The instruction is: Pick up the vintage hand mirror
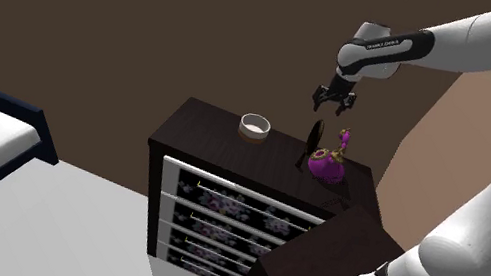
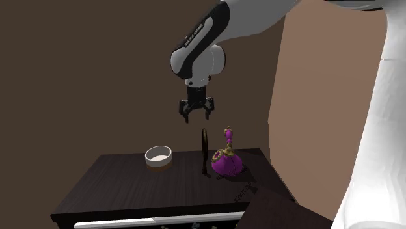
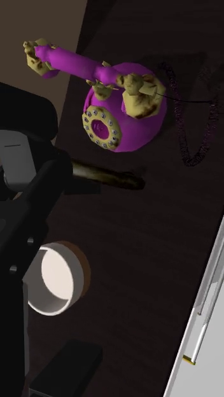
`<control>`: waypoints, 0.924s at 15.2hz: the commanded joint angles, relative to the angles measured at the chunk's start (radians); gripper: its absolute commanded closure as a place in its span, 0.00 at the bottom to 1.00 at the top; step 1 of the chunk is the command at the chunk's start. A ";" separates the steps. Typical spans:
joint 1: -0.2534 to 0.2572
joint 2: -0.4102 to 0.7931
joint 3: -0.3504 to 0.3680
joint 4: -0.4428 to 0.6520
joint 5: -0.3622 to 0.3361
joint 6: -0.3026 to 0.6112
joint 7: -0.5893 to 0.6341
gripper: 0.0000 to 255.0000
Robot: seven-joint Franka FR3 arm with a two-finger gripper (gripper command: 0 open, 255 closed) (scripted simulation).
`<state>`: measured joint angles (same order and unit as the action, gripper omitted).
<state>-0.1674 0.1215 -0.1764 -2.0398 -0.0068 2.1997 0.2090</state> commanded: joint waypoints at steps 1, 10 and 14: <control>-0.013 0.071 -0.011 0.051 0.010 0.013 0.013 0.00; -0.085 0.389 -0.047 0.318 0.068 0.030 0.066 0.00; -0.122 0.517 -0.057 0.446 0.092 0.016 0.089 0.00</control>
<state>-0.2835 0.6054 -0.2321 -1.6272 0.0793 2.2190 0.2891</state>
